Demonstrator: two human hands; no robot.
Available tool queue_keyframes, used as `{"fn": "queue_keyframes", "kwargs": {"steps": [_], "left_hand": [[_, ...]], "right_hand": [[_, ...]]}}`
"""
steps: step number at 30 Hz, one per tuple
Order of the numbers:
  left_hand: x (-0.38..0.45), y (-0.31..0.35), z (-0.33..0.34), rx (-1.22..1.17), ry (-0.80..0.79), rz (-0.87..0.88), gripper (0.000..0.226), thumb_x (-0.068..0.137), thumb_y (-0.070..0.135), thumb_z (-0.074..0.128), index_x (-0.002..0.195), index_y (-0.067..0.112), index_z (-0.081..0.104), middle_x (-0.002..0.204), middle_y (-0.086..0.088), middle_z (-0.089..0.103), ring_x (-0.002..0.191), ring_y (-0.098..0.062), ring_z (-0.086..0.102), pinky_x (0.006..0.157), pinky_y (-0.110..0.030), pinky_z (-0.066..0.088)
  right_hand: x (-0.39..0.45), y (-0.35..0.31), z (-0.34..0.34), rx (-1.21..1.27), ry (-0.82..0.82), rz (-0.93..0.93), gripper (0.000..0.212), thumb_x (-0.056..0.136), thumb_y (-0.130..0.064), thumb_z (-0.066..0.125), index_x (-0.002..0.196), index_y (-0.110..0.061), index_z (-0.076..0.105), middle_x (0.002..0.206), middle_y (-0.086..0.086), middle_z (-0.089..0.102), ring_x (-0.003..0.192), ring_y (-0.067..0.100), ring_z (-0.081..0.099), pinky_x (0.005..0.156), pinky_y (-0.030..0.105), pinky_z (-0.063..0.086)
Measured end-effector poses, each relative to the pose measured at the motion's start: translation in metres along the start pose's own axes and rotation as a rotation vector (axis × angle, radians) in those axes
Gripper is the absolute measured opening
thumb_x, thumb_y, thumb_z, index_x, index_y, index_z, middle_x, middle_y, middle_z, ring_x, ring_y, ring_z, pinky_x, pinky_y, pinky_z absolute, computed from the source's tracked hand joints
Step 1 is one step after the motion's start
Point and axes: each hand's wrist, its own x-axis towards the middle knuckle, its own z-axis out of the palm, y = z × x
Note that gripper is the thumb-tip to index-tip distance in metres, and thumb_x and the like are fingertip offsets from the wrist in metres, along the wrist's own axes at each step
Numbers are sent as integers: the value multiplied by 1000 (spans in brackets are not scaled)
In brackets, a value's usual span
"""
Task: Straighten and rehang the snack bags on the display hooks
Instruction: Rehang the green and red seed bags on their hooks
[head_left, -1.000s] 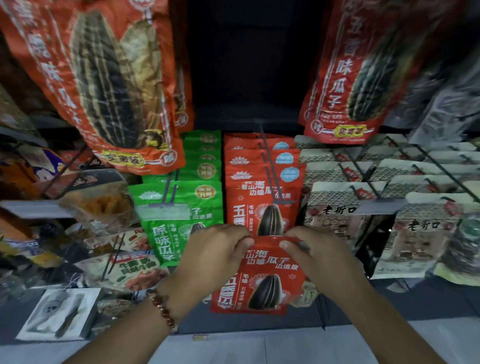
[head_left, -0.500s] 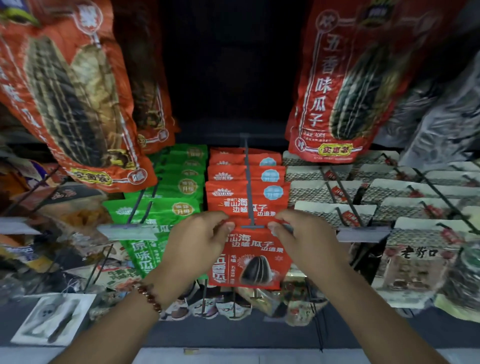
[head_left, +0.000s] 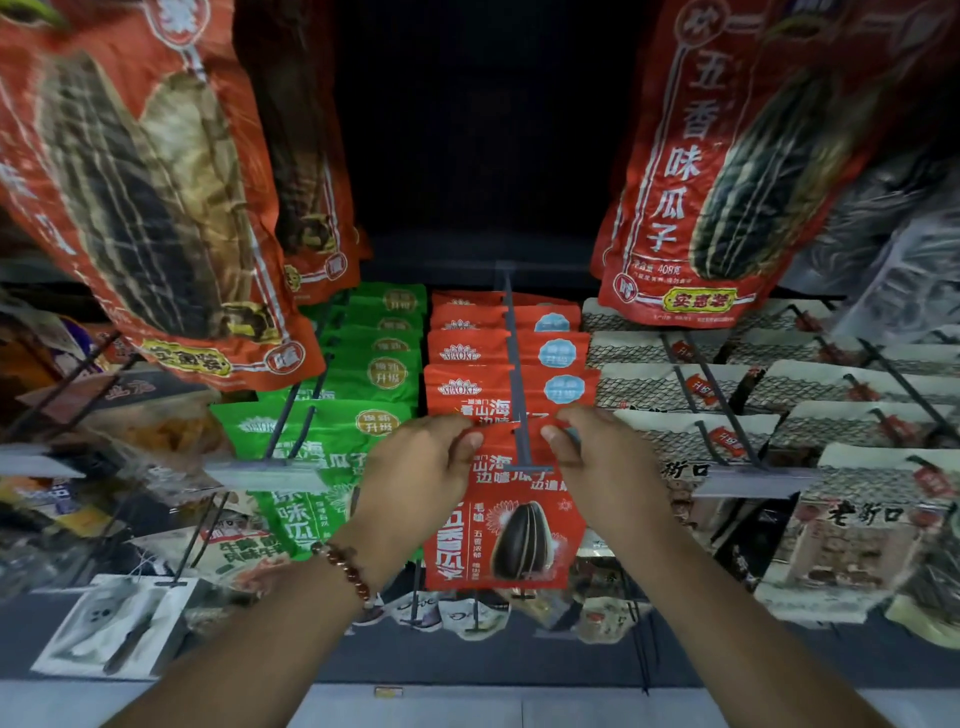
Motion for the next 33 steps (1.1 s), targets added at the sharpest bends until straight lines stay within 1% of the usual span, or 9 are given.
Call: {"fn": "queue_keyframes", "kwargs": {"steps": [4, 9, 13, 15, 17, 20, 24, 30, 33], "left_hand": [[-5, -7, 12, -16, 96, 79, 17, 98, 33, 53, 100, 23, 66, 87, 6, 68, 76, -16, 61, 63, -36, 54], [-7, -18, 16, -12, 84, 154, 15, 95, 20, 60, 109, 20, 65, 97, 5, 69, 83, -17, 62, 71, -38, 56], [-17, -24, 16, 40, -19, 200, 44, 95, 16, 56, 137, 20, 47, 115, 3, 60, 99, -16, 54, 88, -37, 51], [-25, -28, 13, 40, -73, 209, 59, 94, 21, 57, 147, 23, 32, 129, 0, 51, 112, -19, 49, 98, -38, 45], [-33, -33, 8, 33, -108, 207, 71, 92, 25, 60, 152, 23, 21, 145, -6, 39, 126, -26, 44, 106, -43, 39], [-43, -39, -3, 30, -82, 237, 79, 88, 28, 64, 153, 21, 20, 154, -16, 30, 128, -37, 46, 104, -49, 42], [-55, -46, -15, 41, -27, 290, 71, 87, 32, 63, 149, 16, 33, 154, -19, 29, 132, -41, 41, 94, -51, 49], [-72, -47, -13, -21, -52, 348, 60, 88, 30, 61, 143, 17, 41, 155, -23, 27, 134, -41, 39, 106, -55, 37], [-85, -35, -17, -38, -56, 400, 54, 91, 33, 49, 142, 18, 42, 156, -18, 27, 137, -39, 36, 109, -54, 35]], "right_hand": [[-4, -2, 22, -4, 140, 8, 16, 99, -30, 48, 92, -19, 57, 83, -8, 54, 77, 18, 50, 63, 34, 42], [-13, -5, 31, 48, 221, 52, 23, 103, -32, 45, 94, -15, 59, 90, -3, 60, 81, 17, 49, 69, 32, 40], [-25, -14, 33, -28, 220, 87, 13, 97, -11, 51, 106, -12, 61, 96, 1, 62, 90, 21, 51, 80, 35, 44], [-30, -21, 32, -102, 206, 92, 25, 91, 0, 53, 113, -10, 60, 101, 5, 63, 94, 24, 53, 88, 39, 47], [-32, -26, 30, -131, 137, 130, 33, 91, -2, 54, 123, -11, 56, 111, 5, 61, 103, 24, 52, 96, 40, 45], [-41, -32, 23, -151, 37, 198, 47, 91, -16, 57, 137, -15, 46, 129, 3, 54, 122, 24, 45, 105, 41, 37], [-60, -46, 11, -87, 58, 287, 72, 92, -22, 62, 152, -15, 24, 155, 8, 29, 146, 24, 19, 117, 48, 23], [-94, -60, 3, -83, 60, 315, 74, 91, -21, 63, 153, -18, 23, 160, 4, 20, 149, 20, 11, 118, 49, 22], [-110, -53, 1, -69, 25, 352, 72, 92, -19, 63, 153, -23, 24, 160, 0, 20, 149, 17, 10, 118, 48, 22]]}}
